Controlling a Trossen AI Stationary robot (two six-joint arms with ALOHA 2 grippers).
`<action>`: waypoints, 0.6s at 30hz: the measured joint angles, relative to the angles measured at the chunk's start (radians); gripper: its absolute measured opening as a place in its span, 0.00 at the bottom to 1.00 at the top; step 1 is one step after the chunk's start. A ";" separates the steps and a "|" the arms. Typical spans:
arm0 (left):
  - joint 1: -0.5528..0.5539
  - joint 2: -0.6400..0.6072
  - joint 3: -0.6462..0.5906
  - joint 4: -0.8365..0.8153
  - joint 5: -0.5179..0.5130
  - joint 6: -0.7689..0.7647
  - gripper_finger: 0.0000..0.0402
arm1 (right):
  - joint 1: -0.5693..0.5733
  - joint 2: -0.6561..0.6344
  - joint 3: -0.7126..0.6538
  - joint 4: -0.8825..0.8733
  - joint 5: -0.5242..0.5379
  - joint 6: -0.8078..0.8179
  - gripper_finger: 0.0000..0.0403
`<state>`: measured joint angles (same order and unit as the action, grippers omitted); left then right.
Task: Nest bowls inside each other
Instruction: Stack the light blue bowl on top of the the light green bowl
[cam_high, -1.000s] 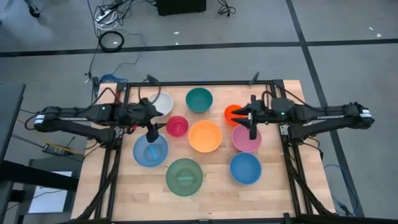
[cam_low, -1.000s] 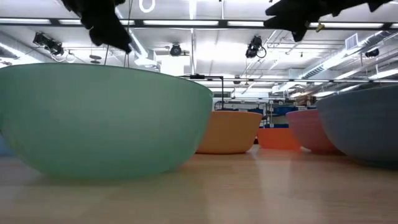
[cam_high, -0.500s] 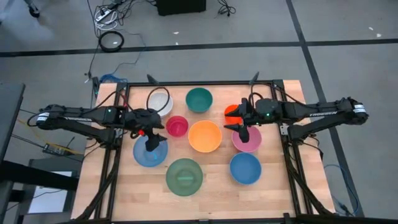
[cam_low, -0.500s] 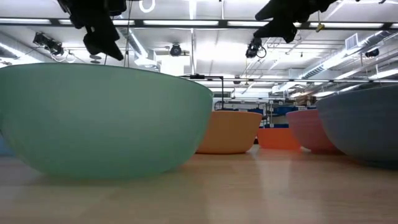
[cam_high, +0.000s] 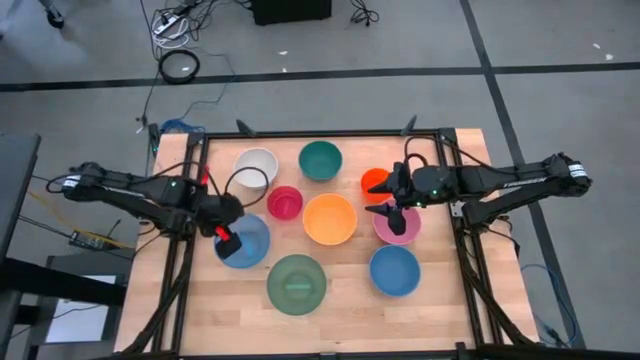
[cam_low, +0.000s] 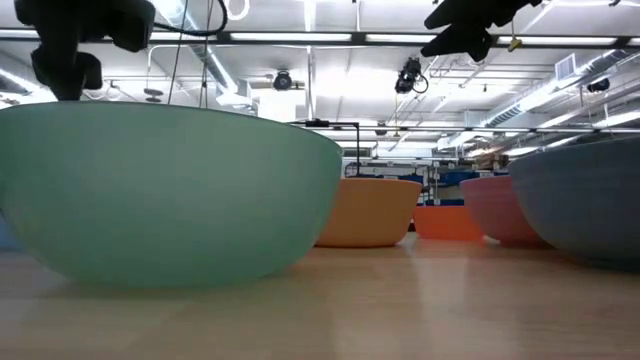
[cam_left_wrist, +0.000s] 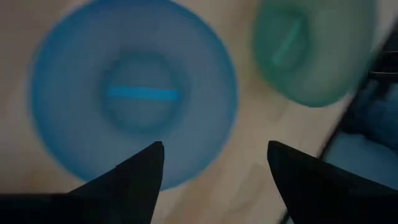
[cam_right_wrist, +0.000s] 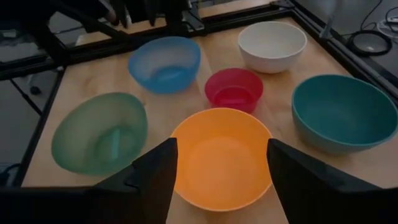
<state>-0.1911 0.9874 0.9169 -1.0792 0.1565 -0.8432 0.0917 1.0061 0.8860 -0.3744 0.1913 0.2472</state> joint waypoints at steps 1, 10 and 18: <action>-0.008 0.000 0.000 0.016 0.003 -0.003 0.73 | 0.000 0.000 0.000 0.001 0.000 0.004 0.59; -0.071 0.001 -0.041 0.099 0.069 -0.069 0.73 | 0.013 0.000 0.000 -0.020 -0.002 0.029 0.58; -0.112 0.001 -0.131 0.138 0.075 -0.092 0.73 | 0.116 0.000 0.000 -0.162 0.092 0.143 0.57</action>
<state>-0.3032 0.9886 0.7862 -0.9409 0.2313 -0.9352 0.2075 1.0061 0.8856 -0.5367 0.2830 0.3905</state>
